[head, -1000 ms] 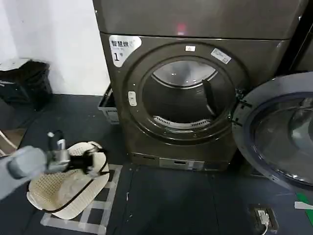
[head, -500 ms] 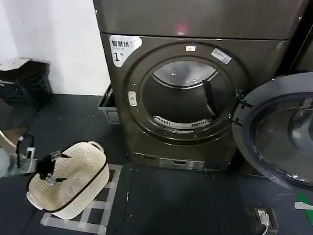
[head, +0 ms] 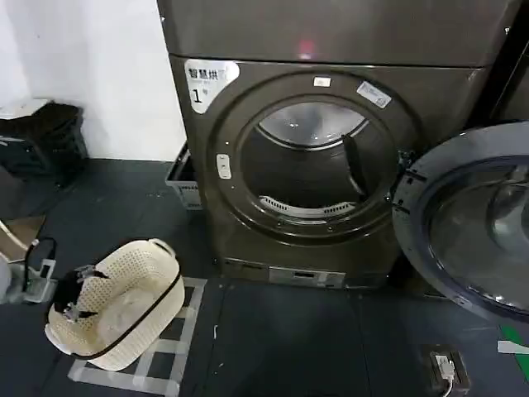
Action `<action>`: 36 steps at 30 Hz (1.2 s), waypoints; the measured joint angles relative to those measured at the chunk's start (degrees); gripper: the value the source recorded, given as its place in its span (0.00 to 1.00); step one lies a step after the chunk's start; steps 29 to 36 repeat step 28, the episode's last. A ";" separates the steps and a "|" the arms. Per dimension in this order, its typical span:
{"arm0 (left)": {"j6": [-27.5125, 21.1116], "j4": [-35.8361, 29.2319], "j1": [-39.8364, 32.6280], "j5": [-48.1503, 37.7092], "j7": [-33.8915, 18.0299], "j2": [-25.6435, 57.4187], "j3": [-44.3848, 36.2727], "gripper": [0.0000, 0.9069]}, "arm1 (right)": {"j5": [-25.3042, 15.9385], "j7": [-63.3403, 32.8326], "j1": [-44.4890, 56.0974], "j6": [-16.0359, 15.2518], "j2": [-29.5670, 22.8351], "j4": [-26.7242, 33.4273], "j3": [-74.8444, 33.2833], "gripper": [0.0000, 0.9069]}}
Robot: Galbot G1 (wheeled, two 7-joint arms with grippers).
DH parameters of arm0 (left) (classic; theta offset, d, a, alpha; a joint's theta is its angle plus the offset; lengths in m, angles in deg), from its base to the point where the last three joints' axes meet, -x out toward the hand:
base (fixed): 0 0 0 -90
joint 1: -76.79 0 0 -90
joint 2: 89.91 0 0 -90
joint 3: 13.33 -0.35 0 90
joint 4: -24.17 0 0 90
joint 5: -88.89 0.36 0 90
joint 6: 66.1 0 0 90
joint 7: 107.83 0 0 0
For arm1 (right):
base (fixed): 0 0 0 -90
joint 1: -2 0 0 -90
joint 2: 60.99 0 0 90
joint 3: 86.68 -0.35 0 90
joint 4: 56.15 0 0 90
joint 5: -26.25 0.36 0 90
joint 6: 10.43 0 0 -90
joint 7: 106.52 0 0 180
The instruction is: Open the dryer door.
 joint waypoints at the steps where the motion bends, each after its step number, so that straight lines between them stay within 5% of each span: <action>1: 0.01 0.03 0.09 0.08 0.00 -0.09 0.00 1.00 | -0.03 0.08 0.00 0.00 0.00 0.01 0.00 1.00; 36: 2.12 2.70 -0.68 4.25 1.91 -0.14 0.24 1.00 | -1.19 0.61 -0.28 -0.13 -0.01 0.23 -0.52 1.00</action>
